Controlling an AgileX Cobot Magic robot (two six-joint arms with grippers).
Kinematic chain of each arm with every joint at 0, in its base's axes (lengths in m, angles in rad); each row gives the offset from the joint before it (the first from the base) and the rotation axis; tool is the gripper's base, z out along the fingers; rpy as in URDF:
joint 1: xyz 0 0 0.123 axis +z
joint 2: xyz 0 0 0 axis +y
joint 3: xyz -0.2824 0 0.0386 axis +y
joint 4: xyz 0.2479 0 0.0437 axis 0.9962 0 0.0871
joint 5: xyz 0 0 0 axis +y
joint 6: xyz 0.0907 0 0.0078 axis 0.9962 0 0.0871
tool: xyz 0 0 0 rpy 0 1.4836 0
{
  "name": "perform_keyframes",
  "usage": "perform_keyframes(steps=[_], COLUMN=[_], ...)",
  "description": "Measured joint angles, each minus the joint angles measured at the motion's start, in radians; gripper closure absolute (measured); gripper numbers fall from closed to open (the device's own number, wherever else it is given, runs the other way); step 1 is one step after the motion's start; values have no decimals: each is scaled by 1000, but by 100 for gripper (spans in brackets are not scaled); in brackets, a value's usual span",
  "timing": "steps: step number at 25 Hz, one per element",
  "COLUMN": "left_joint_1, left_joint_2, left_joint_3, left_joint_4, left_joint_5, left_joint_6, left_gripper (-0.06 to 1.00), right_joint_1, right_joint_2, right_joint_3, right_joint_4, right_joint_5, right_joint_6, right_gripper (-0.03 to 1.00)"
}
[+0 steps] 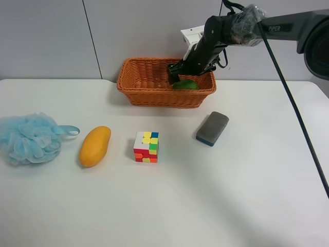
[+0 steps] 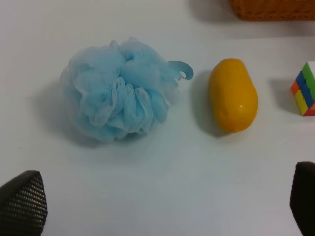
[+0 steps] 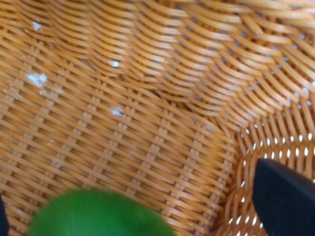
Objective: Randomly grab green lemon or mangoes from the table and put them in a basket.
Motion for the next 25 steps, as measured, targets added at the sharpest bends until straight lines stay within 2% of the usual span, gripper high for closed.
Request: perform_keyframes(steps=[4,8,18,21,25], left_joint_1=[0,0,0,0,0], left_joint_2=[0,0,0,0,0], left_joint_3=[0,0,0,0,0], left_joint_4=[0,0,0,0,0], left_joint_5=[0,0,0,0,0], left_joint_6=[0,0,0,0,0], left_gripper=[-5,-5,-5,-5,-5], right_joint_1=[0,0,0,0,0], right_joint_2=[-25,-119,-432,-496,-598], right_joint_3=[0,0,-6,4,100], right_joint_4=[2,2,2,-1,-1], right_joint_5=[47,168,629,656,662], right_joint_6=[0,0,0,-3,-10], right_gripper=[-3,-3,-3,-3,-3])
